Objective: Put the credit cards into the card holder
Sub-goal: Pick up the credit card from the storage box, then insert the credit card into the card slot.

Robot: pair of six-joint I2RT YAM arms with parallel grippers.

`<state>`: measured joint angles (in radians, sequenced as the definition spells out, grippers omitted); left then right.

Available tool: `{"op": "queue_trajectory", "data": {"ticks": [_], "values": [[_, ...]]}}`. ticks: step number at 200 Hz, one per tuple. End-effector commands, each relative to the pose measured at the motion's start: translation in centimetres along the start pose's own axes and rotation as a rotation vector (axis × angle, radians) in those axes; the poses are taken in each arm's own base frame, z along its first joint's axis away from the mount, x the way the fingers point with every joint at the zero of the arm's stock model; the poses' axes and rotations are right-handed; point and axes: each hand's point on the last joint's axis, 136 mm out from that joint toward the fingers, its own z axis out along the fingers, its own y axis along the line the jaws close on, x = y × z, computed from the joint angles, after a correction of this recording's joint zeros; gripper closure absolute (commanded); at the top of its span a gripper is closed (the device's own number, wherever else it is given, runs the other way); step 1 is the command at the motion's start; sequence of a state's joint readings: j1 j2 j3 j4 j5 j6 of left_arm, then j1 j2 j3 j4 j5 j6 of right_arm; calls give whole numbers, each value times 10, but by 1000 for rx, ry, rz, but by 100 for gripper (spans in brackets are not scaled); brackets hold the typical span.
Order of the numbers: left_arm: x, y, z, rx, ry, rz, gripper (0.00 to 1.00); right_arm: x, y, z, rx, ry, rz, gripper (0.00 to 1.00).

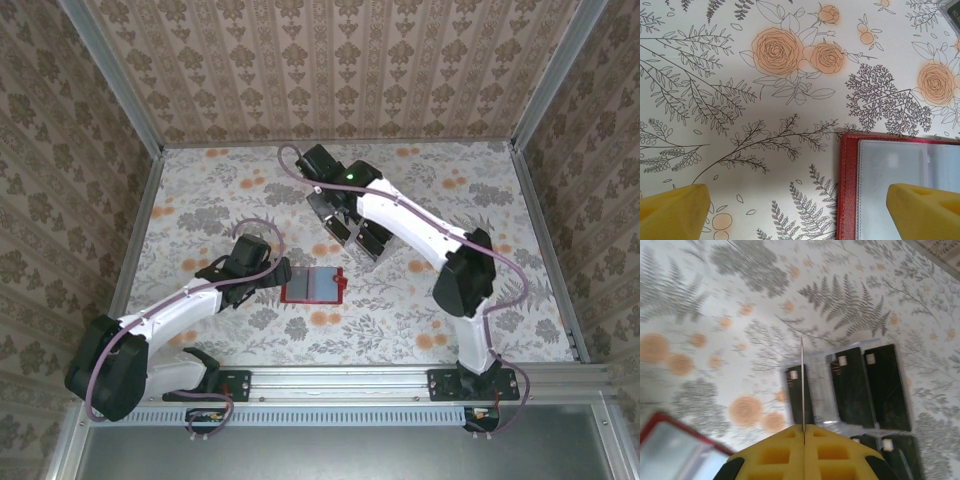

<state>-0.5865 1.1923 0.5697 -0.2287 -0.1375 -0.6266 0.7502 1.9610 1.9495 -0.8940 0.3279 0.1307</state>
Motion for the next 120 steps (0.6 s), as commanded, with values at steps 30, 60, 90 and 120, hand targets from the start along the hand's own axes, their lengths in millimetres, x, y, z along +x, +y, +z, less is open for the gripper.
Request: {"op": "queue_trajectory", "data": {"ticks": [30,60,90,120], "values": [[3,9,-2,-28,4,40,0,25,48,-35,-359,-124,419,100],[10,14,0,-40,20,51,0,59,75,-19,-571,-177,696,100],[16,17,1,-47,35,64,0,86,93,-8,-630,-221,798,100],[19,18,1,-47,36,77,0,101,102,-1,-613,-252,841,100]]}}
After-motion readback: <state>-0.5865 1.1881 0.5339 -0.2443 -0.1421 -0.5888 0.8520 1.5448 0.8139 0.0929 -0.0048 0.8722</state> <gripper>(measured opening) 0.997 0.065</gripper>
